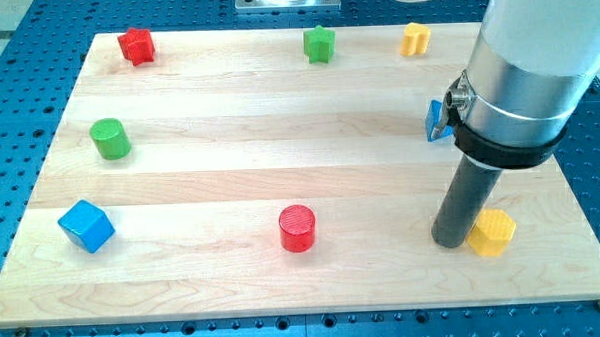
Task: Place the red circle center bottom of the board
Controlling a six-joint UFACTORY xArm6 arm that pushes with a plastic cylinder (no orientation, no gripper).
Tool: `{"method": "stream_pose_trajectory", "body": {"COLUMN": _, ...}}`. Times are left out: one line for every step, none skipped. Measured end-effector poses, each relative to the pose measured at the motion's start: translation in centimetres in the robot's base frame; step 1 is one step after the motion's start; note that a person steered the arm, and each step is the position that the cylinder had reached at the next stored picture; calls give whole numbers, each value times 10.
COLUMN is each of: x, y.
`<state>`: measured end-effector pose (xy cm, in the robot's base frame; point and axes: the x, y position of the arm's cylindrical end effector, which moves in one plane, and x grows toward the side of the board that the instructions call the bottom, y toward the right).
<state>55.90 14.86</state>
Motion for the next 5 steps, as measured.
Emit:
{"method": "stream_pose_trajectory", "body": {"x": -6, "y": -59}}
{"method": "stream_pose_trajectory", "body": {"x": -8, "y": -140}}
{"method": "stream_pose_trajectory", "body": {"x": -20, "y": -182}}
{"method": "stream_pose_trajectory", "body": {"x": -53, "y": -222}}
{"method": "stream_pose_trajectory", "body": {"x": -28, "y": -256}}
